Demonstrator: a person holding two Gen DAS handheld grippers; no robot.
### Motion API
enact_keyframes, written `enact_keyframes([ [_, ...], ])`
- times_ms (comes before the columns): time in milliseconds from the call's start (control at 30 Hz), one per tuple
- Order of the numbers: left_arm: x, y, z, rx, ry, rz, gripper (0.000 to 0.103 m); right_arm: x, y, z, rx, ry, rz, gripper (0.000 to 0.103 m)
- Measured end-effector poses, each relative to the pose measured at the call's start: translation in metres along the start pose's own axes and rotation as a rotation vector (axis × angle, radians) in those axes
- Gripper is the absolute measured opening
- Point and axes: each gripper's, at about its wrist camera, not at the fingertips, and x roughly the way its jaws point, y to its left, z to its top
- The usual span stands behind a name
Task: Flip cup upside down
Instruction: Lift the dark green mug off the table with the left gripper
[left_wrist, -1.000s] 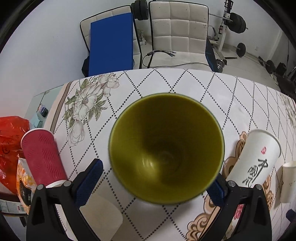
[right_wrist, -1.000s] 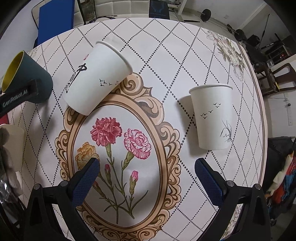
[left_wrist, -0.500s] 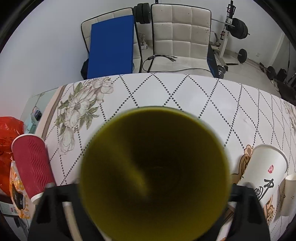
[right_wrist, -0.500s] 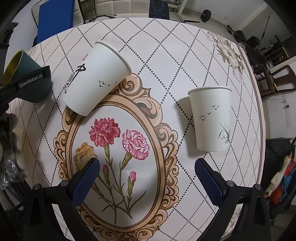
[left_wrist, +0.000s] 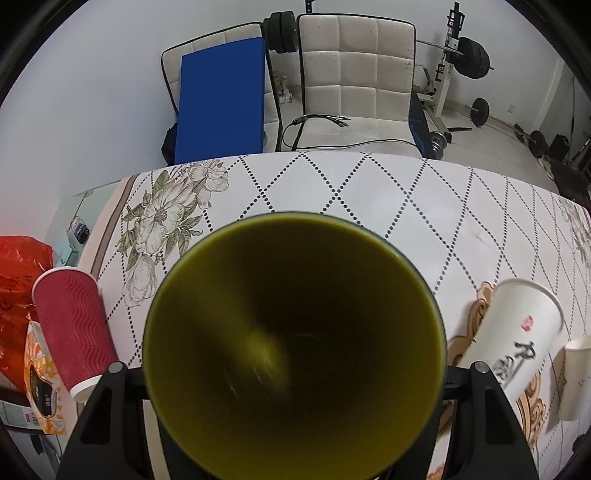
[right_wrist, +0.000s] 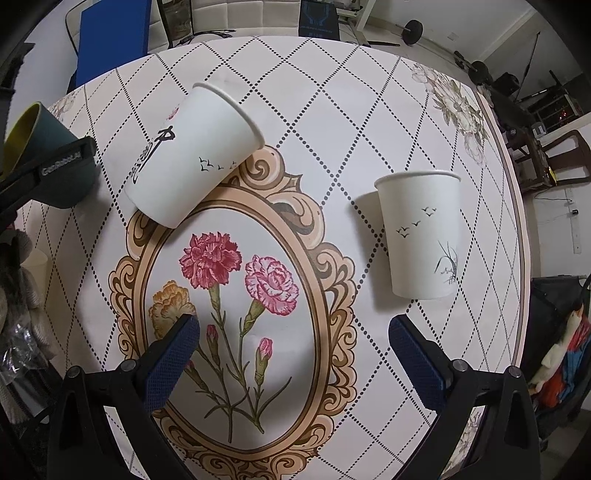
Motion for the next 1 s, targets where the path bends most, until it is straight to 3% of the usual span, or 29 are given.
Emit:
enact_keyframes([
  [233,-0.045,-0.001,-0.016,0.058,0.004,-0.033,0.067,-0.007,-0.013,-0.014,0.007,-0.005,0.013,0.103],
  [600,-0.111,-0.013,-0.096,0.194,0.203,-0.101,0.067,-0.02,-0.06,-0.066,0.033,-0.009,0.039,0.103],
  [833,-0.131,-0.031,-0.164,0.201,0.385,-0.145,0.067,-0.022,-0.094,-0.108,0.045,-0.014,0.061,0.103],
  [1000,-0.124,-0.06,-0.22,0.227,0.593,-0.228,0.067,-0.017,-0.116,-0.138,0.044,-0.004,0.072,0.103],
])
